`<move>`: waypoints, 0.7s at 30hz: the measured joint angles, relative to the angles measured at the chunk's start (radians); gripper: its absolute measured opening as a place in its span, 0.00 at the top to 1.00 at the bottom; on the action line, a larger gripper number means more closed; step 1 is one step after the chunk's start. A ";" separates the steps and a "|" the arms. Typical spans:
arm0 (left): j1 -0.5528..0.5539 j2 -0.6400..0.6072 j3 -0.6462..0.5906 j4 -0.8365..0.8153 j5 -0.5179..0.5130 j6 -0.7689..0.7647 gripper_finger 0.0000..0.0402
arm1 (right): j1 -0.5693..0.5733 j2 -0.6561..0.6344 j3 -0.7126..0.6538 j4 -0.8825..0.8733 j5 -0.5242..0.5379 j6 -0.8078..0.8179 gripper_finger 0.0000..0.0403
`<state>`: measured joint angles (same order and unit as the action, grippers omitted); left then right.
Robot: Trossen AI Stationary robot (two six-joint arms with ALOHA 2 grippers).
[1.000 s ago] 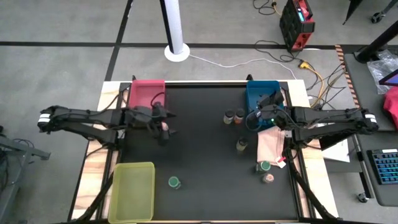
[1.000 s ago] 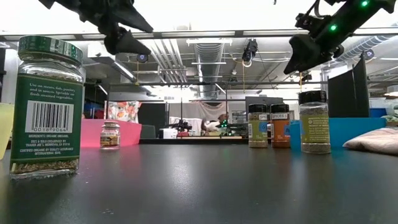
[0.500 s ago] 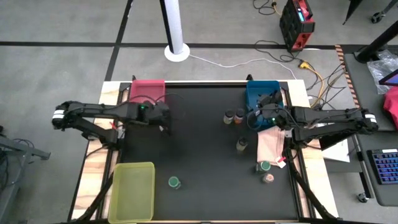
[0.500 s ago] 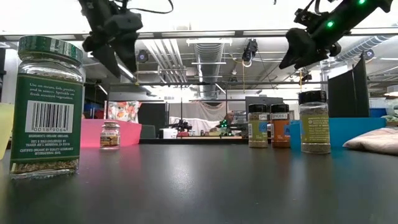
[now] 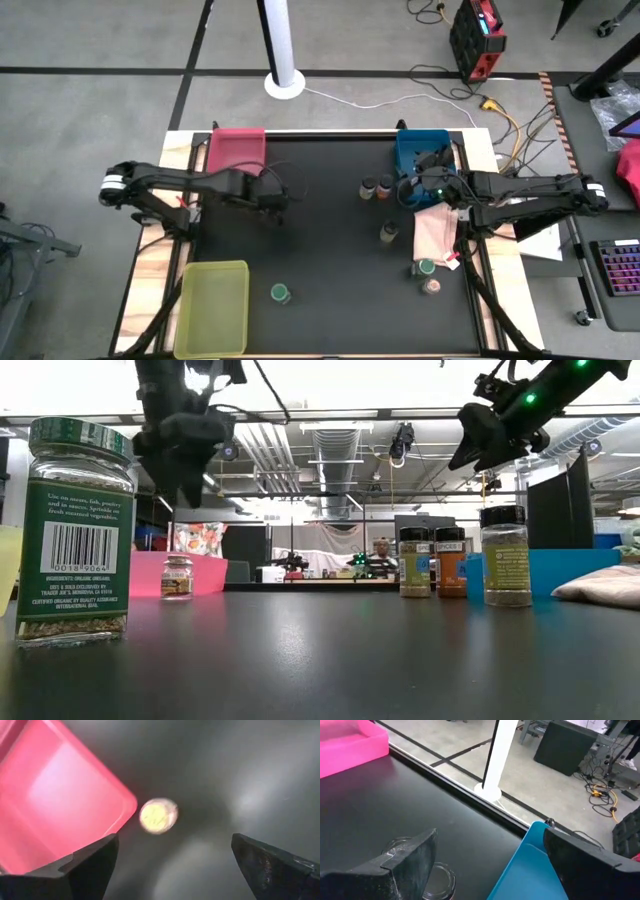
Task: Sort spices by type
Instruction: Put the top brown seasoning into the pink bin
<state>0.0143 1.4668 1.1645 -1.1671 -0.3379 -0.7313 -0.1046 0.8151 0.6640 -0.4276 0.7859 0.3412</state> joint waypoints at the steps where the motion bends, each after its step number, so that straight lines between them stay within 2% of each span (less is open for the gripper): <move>1: 0.000 0.004 -0.001 -0.014 0.000 -0.003 0.08 | 0.000 0.000 0.000 0.001 0.000 0.006 0.12; 6: 0.001 0.024 -0.008 0.011 -0.001 0.005 0.08 | 0.000 -0.002 0.000 0.002 -0.026 0.112 0.12; 13: -0.003 0.049 -0.013 0.015 -0.011 -0.014 0.10 | 0.000 -0.001 0.000 0.001 -0.089 0.112 0.12; 17: -0.003 0.062 -0.013 0.017 -0.011 -0.015 0.24 | 0.000 -0.002 0.000 0.001 -0.089 0.108 0.12; 21: -0.003 0.082 -0.014 0.018 -0.010 -0.015 0.49 | 0.000 -0.002 0.000 0.000 -0.089 0.107 0.12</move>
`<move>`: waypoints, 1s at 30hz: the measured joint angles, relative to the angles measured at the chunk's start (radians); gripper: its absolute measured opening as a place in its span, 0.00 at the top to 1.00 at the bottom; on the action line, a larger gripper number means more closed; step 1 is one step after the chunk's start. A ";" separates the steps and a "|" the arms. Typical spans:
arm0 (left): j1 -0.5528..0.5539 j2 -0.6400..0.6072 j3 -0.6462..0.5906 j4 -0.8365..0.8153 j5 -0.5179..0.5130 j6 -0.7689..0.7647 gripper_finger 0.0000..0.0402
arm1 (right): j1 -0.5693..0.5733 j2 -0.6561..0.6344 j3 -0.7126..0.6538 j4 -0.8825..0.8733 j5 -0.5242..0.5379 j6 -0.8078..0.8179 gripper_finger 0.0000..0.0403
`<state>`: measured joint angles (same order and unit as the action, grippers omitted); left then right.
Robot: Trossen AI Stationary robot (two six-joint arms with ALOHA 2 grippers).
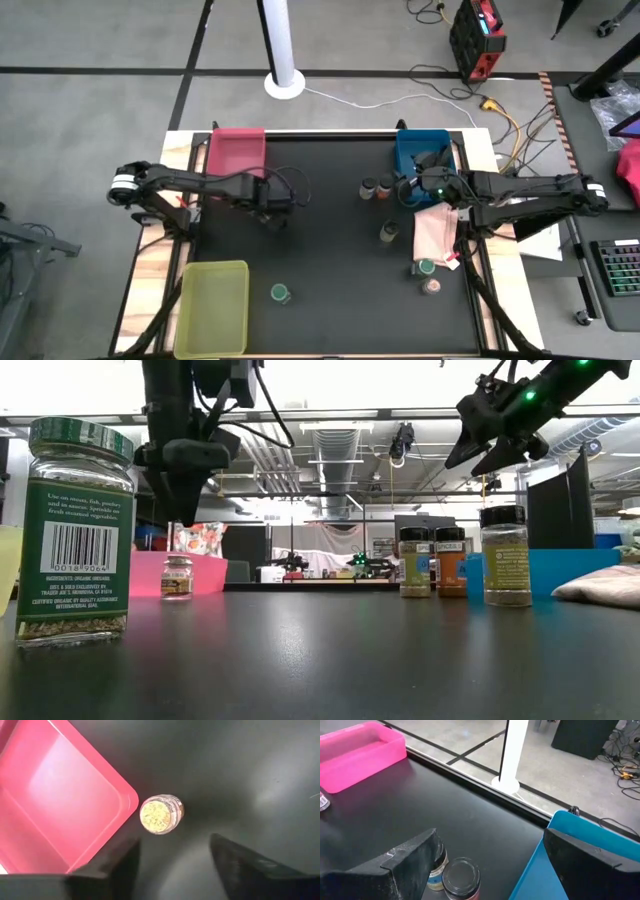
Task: Sort spices by type
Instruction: Put the top brown seasoning into the pink bin
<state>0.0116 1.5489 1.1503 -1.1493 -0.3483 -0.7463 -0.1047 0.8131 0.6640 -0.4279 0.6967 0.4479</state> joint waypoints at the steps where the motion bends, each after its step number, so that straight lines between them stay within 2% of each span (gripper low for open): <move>1: 0.000 0.006 -0.001 0.000 0.000 0.001 0.56 | 0.000 0.000 0.000 -0.001 0.000 -0.001 0.12; 5: 0.002 0.042 -0.001 0.005 -0.025 0.027 0.85 | 0.000 0.000 0.000 -0.003 0.000 -0.004 0.12; 7: 0.008 0.063 -0.001 0.006 -0.053 0.042 0.96 | 0.000 0.000 0.000 -0.003 0.000 -0.013 0.12; 17: 0.017 0.140 -0.001 0.009 -0.076 0.072 0.99 | 0.000 0.000 0.000 -0.002 0.000 -0.027 0.12; 30: 0.025 0.152 -0.016 0.013 -0.141 0.046 1.00 | 0.000 0.000 0.000 -0.002 0.000 -0.029 0.12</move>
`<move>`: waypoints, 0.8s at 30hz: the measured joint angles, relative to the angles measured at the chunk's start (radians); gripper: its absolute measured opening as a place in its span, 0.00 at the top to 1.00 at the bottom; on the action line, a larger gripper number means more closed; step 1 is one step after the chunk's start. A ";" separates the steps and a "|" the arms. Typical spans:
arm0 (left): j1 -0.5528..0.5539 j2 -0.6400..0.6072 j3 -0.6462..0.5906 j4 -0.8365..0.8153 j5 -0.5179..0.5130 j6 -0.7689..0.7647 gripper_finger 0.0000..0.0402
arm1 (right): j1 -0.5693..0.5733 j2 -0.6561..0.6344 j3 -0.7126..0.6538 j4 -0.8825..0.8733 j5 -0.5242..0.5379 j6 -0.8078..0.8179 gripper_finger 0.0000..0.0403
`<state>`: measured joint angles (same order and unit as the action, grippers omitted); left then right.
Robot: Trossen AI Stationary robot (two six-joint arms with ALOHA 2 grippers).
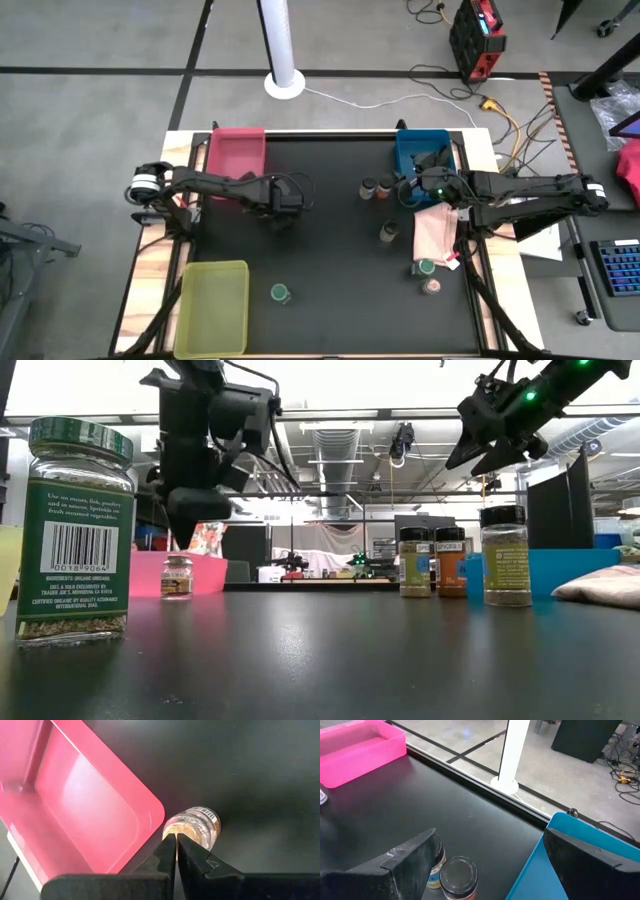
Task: Sort spices by type
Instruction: Put the top brown seasoning into the pink bin
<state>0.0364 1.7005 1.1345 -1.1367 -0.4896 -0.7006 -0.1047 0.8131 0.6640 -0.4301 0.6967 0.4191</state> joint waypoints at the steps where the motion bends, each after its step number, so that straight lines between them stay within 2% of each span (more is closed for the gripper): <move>1: 0.000 0.004 -0.003 0.002 0.000 -0.006 1.00 | 0.000 0.000 0.000 0.000 0.000 0.000 0.12; 12: 0.000 0.010 -0.010 0.014 0.030 -0.014 1.00 | 0.000 0.000 -0.003 -0.001 0.000 0.000 0.12; 24: -0.008 0.002 -0.009 0.012 0.098 0.083 1.00 | 0.000 0.000 -0.003 -0.003 0.000 0.000 0.12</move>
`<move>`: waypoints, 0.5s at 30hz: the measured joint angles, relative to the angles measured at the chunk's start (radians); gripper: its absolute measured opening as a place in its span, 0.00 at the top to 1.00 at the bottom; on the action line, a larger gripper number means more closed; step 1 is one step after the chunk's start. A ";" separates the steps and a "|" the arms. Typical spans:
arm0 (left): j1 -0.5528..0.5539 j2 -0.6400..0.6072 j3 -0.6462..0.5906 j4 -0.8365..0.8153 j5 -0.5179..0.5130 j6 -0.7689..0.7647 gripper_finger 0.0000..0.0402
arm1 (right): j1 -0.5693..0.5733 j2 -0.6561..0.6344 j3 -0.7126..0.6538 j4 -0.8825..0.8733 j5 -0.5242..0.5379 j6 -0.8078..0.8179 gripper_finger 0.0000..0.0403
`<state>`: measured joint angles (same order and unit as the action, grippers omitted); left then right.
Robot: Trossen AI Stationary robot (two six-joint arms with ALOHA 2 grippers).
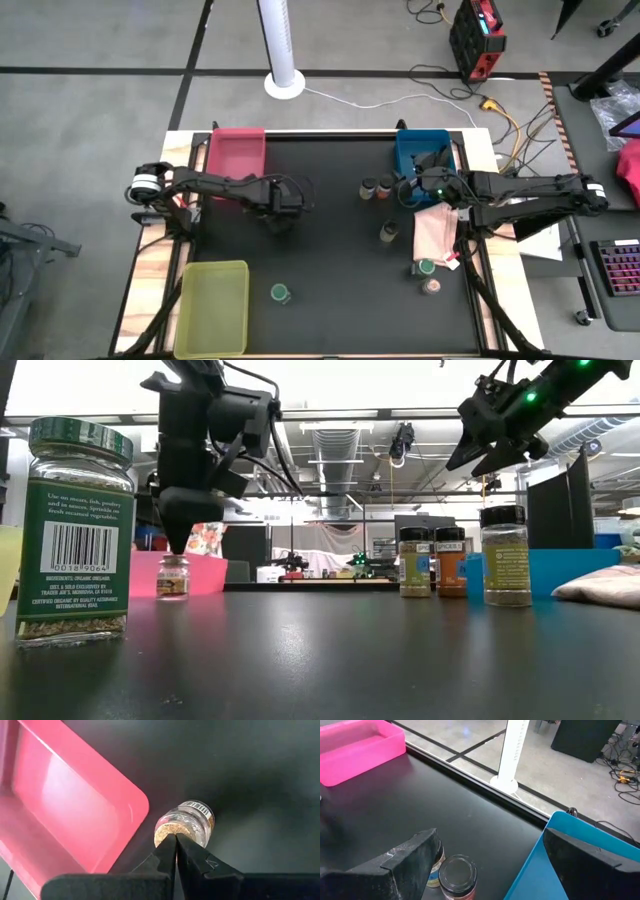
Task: Sort spices by type
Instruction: Put the top brown seasoning into the pink bin
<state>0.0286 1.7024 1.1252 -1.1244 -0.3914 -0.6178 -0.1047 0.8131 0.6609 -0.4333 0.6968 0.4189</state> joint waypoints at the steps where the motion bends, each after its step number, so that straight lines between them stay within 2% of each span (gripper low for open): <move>1: -0.002 -0.002 0.000 0.000 0.007 0.002 1.00 | 0.000 0.000 0.000 -0.001 0.000 0.000 0.12; 11: -0.023 -0.052 0.005 0.003 0.098 0.007 1.00 | 0.000 0.000 0.000 -0.003 0.000 0.000 0.12; 15: -0.037 -0.065 0.009 0.002 0.100 0.007 1.00 | 0.000 0.000 0.000 -0.003 0.000 0.000 0.12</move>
<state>-0.0087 1.6370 1.1341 -1.1222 -0.2916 -0.6106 -0.1047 0.8131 0.6605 -0.4366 0.6968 0.4187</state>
